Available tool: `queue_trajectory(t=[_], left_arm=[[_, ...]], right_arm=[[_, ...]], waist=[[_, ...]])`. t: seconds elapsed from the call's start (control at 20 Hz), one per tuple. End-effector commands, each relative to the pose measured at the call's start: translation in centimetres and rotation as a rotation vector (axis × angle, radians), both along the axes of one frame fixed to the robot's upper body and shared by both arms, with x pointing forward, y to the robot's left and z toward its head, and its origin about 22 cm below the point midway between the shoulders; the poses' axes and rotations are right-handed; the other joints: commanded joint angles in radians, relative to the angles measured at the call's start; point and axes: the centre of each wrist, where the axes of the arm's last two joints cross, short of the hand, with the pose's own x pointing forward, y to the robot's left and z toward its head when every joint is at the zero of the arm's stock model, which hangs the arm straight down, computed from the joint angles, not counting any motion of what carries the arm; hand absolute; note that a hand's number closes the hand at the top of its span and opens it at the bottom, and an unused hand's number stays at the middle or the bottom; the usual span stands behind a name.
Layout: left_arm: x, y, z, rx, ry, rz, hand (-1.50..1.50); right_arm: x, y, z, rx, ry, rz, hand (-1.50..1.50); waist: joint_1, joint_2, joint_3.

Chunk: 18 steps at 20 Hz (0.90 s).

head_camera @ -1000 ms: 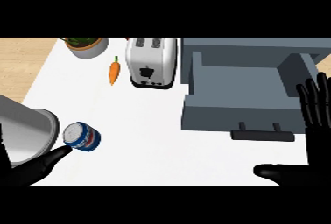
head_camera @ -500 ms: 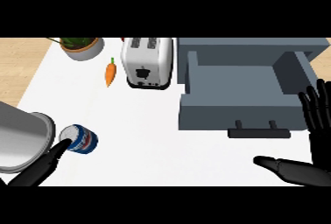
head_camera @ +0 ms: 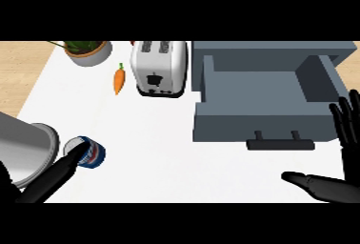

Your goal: Pick up the can, place it into the drawer and close the drawer

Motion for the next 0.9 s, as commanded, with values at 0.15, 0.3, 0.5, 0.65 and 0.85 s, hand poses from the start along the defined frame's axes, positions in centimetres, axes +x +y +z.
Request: queue_trajectory(t=[0.15,0.3,0.5,0.65,0.85], left_arm=[[1.4,-1.9,-3.0,-0.047,0.034,0.008,-1.50],[2.1,-1.1,-3.8,-0.072,0.073,0.017,-1.50],[3.0,-1.8,-8.1,-0.043,0.092,0.083,-1.50],[3.9,-2.4,-9.8,-0.049,0.109,0.077,-1.50],[3.8,-1.6,-12.9,-0.055,0.151,0.088,-1.50]], right_arm=[[-1.6,-1.3,-0.9,-0.016,0.006,-0.016,-1.50],[-1.0,-0.7,1.3,-0.005,-0.017,-0.013,-1.50],[-3.2,-1.2,0.9,-0.014,-0.003,-0.004,-1.50],[-1.7,-1.7,0.4,-0.016,-0.006,0.000,-1.50],[-1.5,-1.2,1.1,-0.023,-0.010,-0.021,-1.50]], waist=[[-0.002,0.000,0.000],[0.000,0.000,-0.001],[-0.007,0.000,-0.002],[-0.002,0.001,-0.001],[0.000,0.001,-0.002]])
